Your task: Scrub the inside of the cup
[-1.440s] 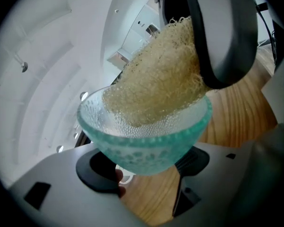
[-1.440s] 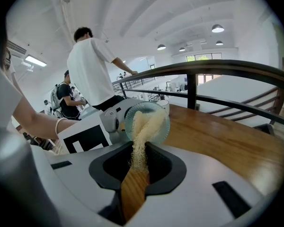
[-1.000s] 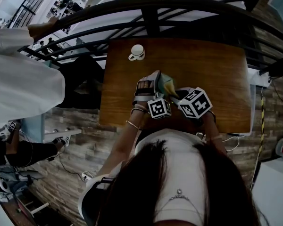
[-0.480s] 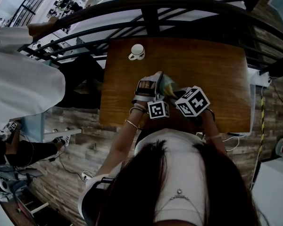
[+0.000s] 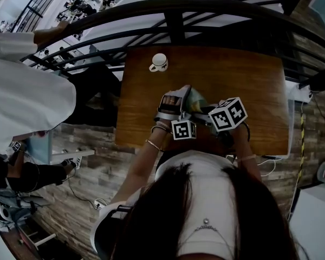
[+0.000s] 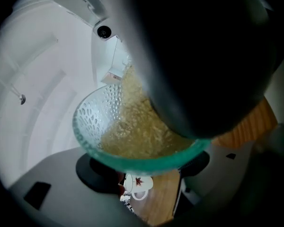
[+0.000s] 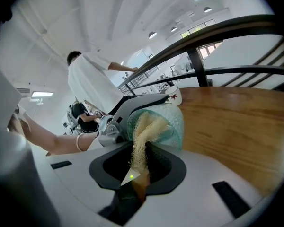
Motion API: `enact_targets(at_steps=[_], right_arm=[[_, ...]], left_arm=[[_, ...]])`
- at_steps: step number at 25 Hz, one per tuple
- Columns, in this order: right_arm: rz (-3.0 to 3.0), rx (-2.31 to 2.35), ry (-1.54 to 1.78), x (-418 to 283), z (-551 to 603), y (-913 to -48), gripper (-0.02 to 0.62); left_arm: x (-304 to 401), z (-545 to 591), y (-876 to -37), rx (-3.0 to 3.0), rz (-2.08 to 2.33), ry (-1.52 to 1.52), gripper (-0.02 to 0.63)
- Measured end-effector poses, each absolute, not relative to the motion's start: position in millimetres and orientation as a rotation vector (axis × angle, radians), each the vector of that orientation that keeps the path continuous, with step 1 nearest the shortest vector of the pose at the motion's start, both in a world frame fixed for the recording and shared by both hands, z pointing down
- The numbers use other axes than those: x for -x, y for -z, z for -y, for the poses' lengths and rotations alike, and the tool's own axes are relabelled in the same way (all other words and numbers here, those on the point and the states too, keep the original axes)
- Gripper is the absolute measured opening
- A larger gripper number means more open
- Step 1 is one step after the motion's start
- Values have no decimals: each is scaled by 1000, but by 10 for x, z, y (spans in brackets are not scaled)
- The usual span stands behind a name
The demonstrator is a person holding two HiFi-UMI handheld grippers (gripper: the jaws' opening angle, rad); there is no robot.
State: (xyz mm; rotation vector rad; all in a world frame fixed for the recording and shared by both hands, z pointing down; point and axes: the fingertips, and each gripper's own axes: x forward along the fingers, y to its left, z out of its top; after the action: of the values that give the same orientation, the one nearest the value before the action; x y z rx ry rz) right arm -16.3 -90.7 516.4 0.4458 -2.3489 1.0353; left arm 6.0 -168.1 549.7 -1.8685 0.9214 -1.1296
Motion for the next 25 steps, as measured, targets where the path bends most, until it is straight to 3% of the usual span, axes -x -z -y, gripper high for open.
enact_targets(at_steps=[25], right_arm=[[2585,-309,-1771,152,1068,-4699,83]], left_arm=[[-51,1731,-5213,1858,-1040,1007,347]])
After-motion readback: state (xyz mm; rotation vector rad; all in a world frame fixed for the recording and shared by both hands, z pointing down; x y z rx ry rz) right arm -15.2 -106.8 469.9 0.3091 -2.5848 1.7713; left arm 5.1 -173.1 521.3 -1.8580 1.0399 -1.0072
